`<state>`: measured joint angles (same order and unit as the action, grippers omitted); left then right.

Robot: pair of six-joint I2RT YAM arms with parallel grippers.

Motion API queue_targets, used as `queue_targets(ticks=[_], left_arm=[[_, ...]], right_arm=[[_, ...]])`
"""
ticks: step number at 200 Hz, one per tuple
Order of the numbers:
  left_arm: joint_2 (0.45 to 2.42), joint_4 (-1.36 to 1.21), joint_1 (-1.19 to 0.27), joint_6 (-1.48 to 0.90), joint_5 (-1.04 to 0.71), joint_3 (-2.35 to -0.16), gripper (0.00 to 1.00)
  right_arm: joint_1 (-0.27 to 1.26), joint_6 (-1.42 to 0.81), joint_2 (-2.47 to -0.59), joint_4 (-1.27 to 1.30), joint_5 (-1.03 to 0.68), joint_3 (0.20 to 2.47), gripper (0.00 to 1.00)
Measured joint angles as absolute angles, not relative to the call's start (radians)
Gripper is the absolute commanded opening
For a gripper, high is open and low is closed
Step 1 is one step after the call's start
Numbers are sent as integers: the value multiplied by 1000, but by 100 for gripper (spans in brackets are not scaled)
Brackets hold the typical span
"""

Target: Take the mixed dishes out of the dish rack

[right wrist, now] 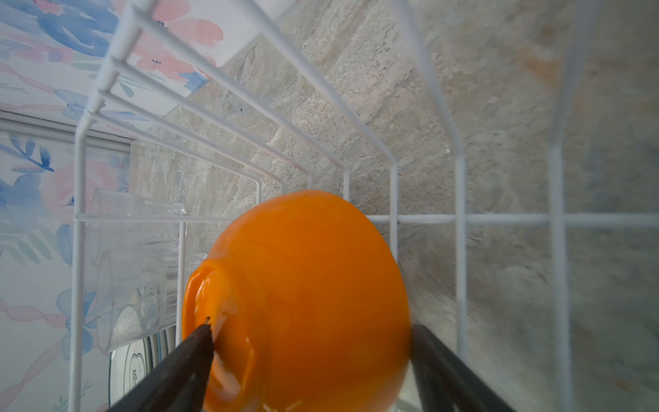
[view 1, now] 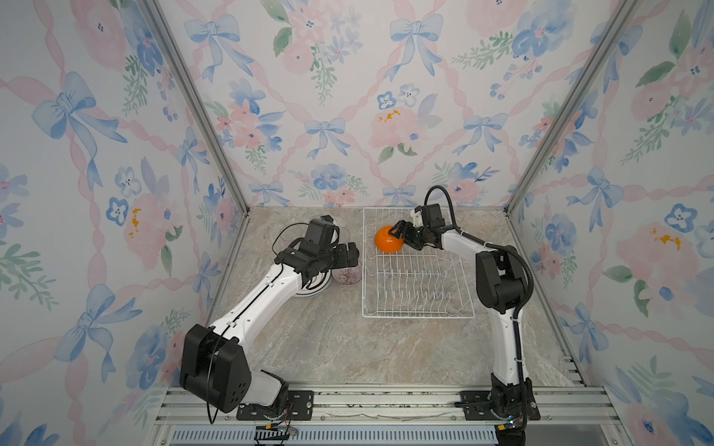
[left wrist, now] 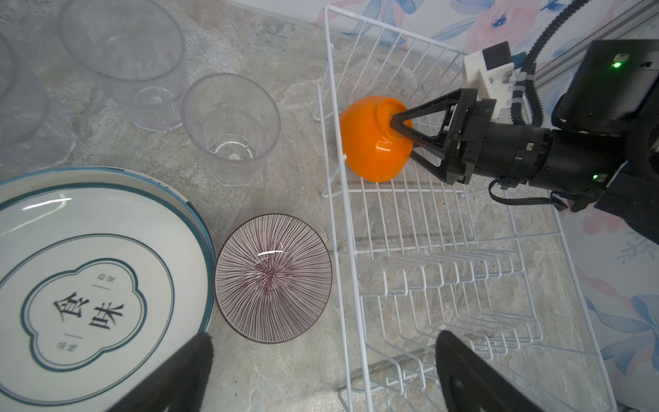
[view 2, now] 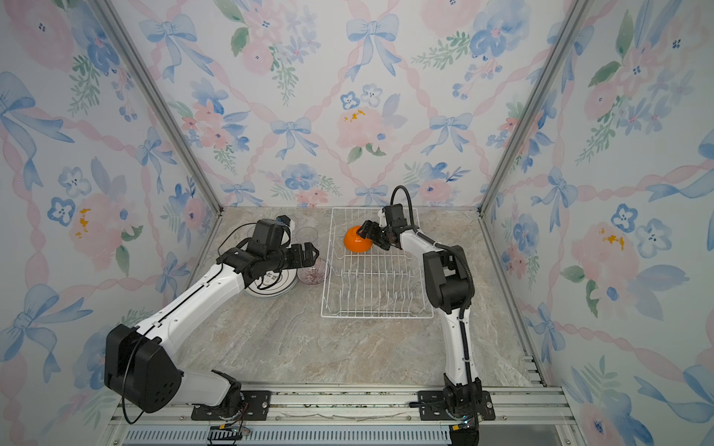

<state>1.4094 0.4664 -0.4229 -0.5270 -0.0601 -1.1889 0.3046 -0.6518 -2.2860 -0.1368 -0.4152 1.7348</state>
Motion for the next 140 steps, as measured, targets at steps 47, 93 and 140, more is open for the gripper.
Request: queue_targets(ticks=[47, 93, 140], left_arm=[[1409, 466, -423, -529, -60, -1189, 98], [1409, 466, -423, -536, -60, -1189, 98], [1409, 466, -423, -537, -60, -1189, 98]], right_arm=[[302, -695, -2289, -74, -436, 1707, 88], [294, -733, -2291, -33, -453, 1690, 80], [269, -770, -2291, 33, -490, 1658, 68]])
